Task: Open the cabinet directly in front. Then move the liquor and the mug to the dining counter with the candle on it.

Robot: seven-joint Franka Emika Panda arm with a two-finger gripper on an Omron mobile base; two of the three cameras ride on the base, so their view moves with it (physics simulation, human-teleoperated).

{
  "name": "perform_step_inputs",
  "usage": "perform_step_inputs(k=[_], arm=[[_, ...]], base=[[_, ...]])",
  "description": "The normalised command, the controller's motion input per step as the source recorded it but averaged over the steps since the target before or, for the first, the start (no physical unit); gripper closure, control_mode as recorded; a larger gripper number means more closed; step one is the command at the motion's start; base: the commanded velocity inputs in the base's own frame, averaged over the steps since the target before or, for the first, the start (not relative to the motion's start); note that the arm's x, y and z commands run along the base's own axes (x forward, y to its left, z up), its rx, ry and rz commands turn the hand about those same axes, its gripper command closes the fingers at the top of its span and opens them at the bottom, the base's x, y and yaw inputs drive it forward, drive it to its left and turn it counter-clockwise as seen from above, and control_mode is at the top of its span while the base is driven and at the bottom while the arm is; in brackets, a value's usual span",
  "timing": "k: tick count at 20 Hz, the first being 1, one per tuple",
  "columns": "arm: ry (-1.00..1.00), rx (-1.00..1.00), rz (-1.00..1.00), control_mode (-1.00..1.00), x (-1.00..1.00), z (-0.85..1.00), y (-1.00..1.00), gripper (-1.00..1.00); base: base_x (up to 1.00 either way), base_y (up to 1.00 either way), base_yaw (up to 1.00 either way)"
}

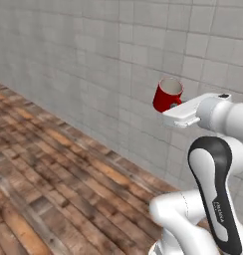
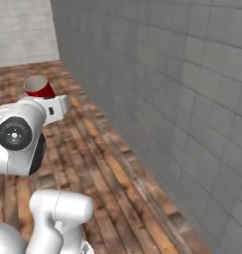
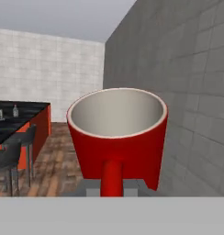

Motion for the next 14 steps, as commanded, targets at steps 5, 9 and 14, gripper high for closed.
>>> perform_step_inputs(k=[5, 9, 14], arm=[[0.0, 0.0, 0.0, 1.0, 0.0, 0.0, 0.0, 1.0], [0.0, 0.0, 0.0, 1.0, 0.0, 0.0, 0.0, 1.0], [0.0, 0.0, 0.0, 1.0, 0.0, 0.0, 0.0, 1.0]], base=[[0.55, 0.36, 0.68], [1.0, 0.06, 0.39], [1.0, 0.0, 0.27]])
